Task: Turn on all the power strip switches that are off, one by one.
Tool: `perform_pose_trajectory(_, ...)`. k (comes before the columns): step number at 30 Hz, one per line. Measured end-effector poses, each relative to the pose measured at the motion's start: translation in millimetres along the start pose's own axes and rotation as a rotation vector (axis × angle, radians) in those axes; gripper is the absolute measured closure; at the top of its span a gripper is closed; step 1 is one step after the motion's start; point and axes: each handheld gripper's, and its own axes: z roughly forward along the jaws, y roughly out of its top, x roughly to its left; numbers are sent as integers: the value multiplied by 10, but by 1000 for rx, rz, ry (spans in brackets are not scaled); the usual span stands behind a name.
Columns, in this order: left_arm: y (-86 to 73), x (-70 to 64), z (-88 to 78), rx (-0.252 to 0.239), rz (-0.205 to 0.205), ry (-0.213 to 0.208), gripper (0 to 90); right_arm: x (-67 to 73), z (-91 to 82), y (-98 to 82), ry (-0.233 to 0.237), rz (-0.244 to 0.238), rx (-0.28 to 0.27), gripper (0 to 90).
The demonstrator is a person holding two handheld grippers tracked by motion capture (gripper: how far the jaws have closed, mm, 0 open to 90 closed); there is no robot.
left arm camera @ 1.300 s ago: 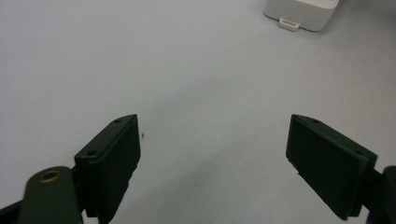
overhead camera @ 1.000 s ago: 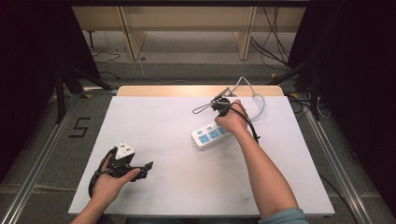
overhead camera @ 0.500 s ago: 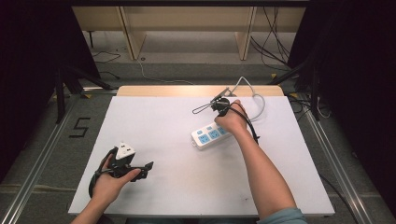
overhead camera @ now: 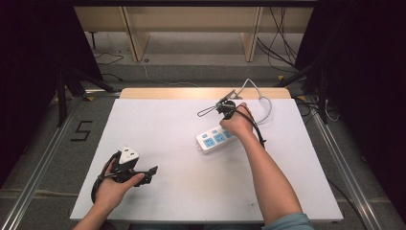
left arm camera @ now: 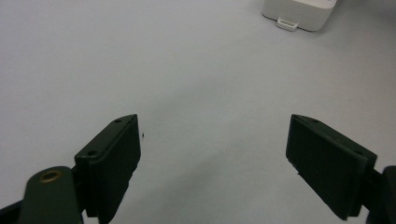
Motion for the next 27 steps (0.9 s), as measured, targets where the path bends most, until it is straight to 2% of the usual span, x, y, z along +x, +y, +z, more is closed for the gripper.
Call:
perform_pose_trajectory(16,-3,-1,-1,-1,0,0,178,19,-3,-7,-14,-19,-7,900)
perform_pose_trajectory(27,-5,-3,2,0,3,-1,179,20,-5,-18,-14,-3,-16,900)
